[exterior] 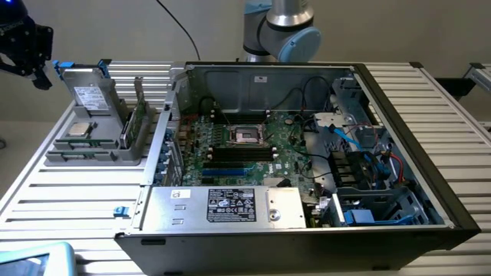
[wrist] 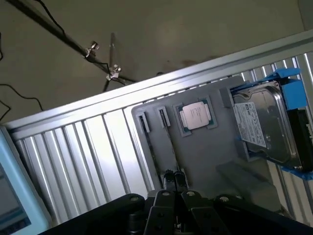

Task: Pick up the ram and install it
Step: 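Pick up the ram and move it above insertion slot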

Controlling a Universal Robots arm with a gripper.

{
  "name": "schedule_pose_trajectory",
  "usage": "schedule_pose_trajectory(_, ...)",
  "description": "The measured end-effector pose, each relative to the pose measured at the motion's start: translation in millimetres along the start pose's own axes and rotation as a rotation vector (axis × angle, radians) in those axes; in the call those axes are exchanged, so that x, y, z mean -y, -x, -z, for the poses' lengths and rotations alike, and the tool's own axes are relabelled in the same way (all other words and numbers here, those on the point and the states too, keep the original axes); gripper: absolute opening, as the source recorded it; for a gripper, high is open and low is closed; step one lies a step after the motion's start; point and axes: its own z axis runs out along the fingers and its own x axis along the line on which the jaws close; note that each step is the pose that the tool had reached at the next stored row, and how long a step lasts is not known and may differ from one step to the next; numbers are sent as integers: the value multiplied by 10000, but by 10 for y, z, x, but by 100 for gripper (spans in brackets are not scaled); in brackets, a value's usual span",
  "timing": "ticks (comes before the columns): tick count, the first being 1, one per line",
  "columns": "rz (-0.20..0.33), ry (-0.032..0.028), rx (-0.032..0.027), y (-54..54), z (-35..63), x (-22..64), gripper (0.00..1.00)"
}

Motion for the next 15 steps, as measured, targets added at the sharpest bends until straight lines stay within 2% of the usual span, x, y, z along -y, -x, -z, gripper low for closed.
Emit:
schedule_pose_trajectory(6,898,-125,-48,0,0,0,11)
schedule_pose_trajectory(15,2488,-183,-107,0,1,0,11)
